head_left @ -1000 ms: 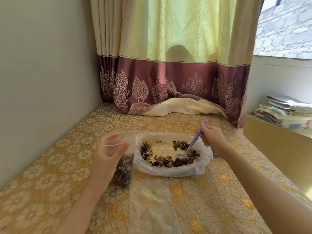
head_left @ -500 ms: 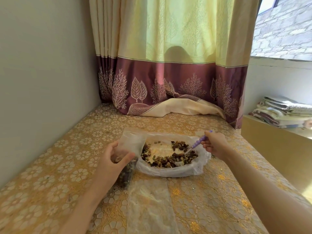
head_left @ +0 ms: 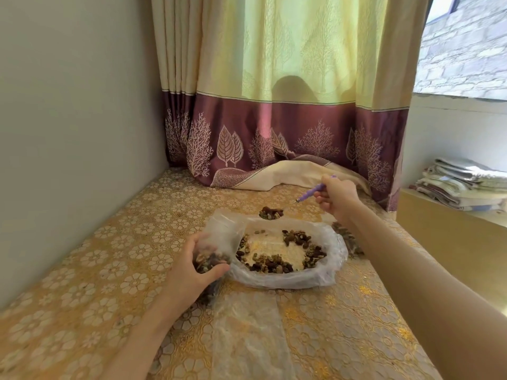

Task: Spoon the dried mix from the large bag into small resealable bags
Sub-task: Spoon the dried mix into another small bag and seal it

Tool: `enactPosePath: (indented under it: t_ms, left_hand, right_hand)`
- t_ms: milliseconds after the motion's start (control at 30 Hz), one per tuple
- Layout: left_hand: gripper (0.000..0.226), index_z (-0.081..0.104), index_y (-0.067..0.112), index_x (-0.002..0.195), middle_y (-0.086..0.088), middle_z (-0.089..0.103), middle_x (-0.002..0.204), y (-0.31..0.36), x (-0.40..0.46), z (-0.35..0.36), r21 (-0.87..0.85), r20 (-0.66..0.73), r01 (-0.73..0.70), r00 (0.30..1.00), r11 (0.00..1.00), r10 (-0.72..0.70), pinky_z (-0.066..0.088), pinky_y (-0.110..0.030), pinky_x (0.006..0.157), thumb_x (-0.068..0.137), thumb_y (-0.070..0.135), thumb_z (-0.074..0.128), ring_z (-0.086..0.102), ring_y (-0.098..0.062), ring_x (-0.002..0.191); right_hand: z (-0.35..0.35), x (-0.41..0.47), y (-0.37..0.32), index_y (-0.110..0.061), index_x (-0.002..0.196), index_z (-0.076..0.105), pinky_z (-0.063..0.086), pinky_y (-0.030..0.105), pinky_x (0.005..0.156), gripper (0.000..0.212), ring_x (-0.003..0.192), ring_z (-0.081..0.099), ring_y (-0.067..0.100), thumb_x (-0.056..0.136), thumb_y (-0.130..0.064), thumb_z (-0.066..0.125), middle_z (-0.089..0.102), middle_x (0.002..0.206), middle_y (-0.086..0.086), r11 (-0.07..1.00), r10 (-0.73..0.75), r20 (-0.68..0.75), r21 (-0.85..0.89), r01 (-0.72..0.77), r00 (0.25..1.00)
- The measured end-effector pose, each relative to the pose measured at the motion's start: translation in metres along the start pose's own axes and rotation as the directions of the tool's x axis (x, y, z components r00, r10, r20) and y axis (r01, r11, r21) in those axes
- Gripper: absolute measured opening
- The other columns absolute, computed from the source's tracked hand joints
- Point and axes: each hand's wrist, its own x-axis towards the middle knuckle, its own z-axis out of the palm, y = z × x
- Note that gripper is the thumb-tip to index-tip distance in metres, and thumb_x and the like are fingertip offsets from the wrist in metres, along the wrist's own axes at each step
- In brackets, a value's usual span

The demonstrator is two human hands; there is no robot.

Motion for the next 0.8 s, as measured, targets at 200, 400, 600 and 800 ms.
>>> enactPosePath:
  t_ms: [200, 400, 600, 800]
  left_hand:
    - [0.074, 0.036, 0.036, 0.125, 0.021, 0.046, 0.108, 0.000, 0.000, -0.001, -0.028, 0.018, -0.004, 1.000, 1.000, 0.004, 0.043, -0.002, 0.065, 0.067, 0.028, 0.080, 0.053, 0.014, 0.086]
    - [0.082, 0.033, 0.029, 0.133, 0.007, 0.049, 0.119, -0.003, 0.003, -0.003, -0.035, 0.057, 0.031, 0.998, 0.999, -0.029, 0.045, -0.008, 0.072, 0.066, 0.029, 0.081, 0.053, 0.005, 0.097]
    - [0.080, 0.030, 0.033, 0.133, 0.008, 0.045, 0.126, -0.006, 0.003, -0.005, 0.015, 0.087, 0.019, 0.996, 1.000, -0.020, 0.038, -0.026, 0.091, 0.070, 0.031, 0.079, 0.048, -0.009, 0.111]
    - [0.087, 0.024, 0.036, 0.131, 0.013, 0.046, 0.114, -0.006, 0.003, -0.005, 0.074, 0.145, 0.034, 0.988, 0.997, -0.044, 0.037, -0.011, 0.071, 0.066, 0.036, 0.081, 0.051, 0.002, 0.094]
  right_hand:
    - [0.040, -0.015, -0.024, -0.006, 0.061, 0.048, 0.025, 0.013, 0.030, 0.039, 0.028, 0.038, 0.003, 0.098, -0.017, 0.040, 0.056, 0.039, 0.004, 0.998, -0.067, 0.078, -0.015, 0.068, 0.995]
    - [0.073, -0.029, -0.030, -0.007, 0.058, 0.053, 0.029, 0.016, 0.032, 0.043, 0.038, 0.041, 0.009, 0.097, -0.022, 0.045, 0.057, 0.060, 0.012, 0.961, -0.197, 0.176, -0.161, 0.226, 0.964]
    - [0.090, -0.059, -0.034, -0.013, 0.054, 0.059, 0.035, 0.011, 0.037, 0.044, 0.034, 0.048, 0.003, 0.096, -0.025, 0.052, 0.056, 0.046, -0.003, 0.747, -0.497, 0.277, -0.344, 0.568, 0.822]
    - [0.082, -0.063, -0.033, -0.012, 0.057, 0.061, 0.038, 0.016, 0.040, 0.041, 0.035, 0.049, 0.005, 0.095, -0.024, 0.054, 0.056, 0.041, -0.007, 0.743, -0.571, 0.226, -0.268, 0.614, 0.789]
